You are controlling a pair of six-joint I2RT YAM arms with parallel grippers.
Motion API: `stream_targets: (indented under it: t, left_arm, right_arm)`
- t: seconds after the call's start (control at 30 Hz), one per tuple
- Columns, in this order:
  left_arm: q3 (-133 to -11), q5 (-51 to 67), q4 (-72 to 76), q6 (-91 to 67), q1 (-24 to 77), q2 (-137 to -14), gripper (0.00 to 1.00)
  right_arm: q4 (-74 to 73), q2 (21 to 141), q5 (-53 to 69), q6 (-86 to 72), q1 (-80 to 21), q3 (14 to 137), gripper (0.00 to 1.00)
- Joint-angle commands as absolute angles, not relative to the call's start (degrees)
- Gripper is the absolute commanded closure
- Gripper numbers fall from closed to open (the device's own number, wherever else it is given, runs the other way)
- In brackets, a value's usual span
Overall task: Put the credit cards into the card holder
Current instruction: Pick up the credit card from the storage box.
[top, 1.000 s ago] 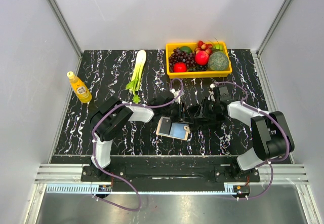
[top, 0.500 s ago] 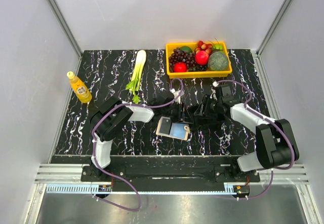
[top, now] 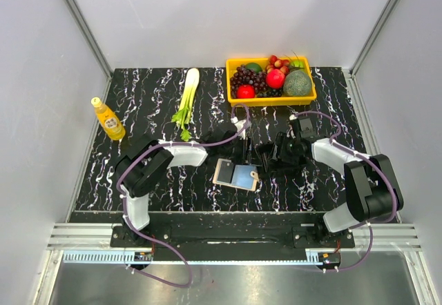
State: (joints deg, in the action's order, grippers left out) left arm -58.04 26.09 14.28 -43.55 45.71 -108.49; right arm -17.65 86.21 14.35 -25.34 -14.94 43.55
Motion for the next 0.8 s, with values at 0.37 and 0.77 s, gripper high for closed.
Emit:
stream_targets:
  t: [0.37,0.77]
  left_arm:
    - [-60.3,29.6,17.1,-45.4,46.3,-113.4,0.57]
    - [-60.0,30.1,18.1,-45.7,46.3,-113.3,0.58]
  right_arm:
    - [-12.9,89.0,21.2,-28.3,-15.1,43.7,0.38]
    - [-14.2,91.3,18.6,-27.6,-17.3,45.3,0.34]
